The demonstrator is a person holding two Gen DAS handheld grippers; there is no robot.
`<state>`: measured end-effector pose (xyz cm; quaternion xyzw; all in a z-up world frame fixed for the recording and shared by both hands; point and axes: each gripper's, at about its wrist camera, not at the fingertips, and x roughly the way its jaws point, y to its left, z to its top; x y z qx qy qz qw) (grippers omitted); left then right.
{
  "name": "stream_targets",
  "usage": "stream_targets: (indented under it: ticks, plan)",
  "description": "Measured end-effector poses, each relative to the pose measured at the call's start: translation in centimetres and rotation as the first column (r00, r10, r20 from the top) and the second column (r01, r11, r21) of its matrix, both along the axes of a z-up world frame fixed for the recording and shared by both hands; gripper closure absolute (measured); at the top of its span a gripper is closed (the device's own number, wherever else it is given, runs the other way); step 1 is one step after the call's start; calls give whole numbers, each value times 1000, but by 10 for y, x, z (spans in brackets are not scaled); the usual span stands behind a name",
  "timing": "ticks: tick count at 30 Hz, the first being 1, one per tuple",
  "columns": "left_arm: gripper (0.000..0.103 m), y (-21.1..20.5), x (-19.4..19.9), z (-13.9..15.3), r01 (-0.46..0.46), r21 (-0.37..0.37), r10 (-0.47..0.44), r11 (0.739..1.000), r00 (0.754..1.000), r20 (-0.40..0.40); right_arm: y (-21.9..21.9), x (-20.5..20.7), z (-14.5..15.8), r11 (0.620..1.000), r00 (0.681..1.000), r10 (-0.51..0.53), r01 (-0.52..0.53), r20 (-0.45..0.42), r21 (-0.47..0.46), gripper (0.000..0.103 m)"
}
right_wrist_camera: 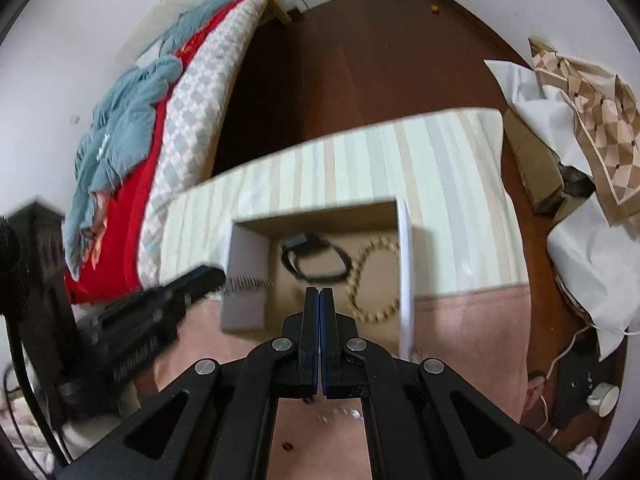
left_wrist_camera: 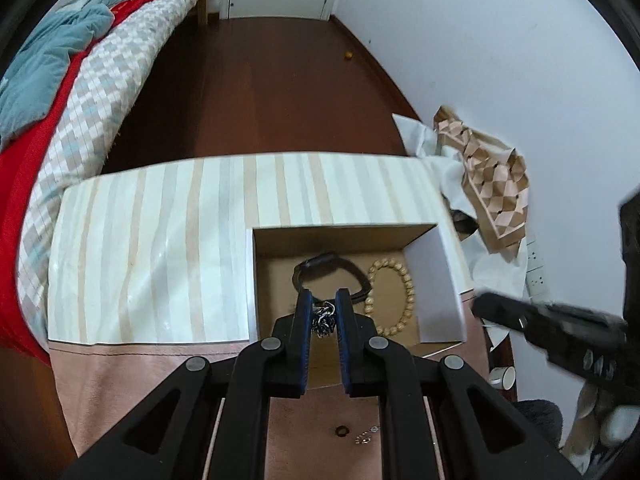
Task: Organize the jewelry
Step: 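Carry the chain bracelet to the white box with the left tool while the right tool carries the link bracelet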
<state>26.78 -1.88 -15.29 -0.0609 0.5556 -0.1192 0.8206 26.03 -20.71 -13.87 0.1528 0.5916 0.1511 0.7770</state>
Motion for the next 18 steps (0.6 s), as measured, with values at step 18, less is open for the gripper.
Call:
stream_targets:
  ticks: [18]
  plan:
    - [95, -21, -26, -34, 41, 82, -39, 996, 999, -32, 25, -102, -112, 951, 995, 2, -34, -103, -309, 85]
